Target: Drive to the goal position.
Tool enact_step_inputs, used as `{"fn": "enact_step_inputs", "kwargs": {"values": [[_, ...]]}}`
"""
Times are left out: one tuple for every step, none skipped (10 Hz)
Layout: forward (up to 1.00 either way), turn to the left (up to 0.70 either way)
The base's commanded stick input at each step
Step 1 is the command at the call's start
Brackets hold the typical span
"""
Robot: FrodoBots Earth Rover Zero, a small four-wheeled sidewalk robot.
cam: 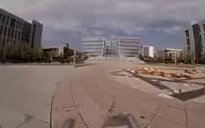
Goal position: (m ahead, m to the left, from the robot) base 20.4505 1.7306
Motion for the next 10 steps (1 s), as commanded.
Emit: {"fn": "enact_step_inputs", "kwargs": {"values": [[1.00, 0.00], [1.00, 0.00], [1.00, 0.00], [1.00, 0.00], [1.00, 0.00], [1.00, 0.00], [1.00, 0.00], [1.00, 0.00], [1.00, 0.00], [1.00, 0.00]]}}
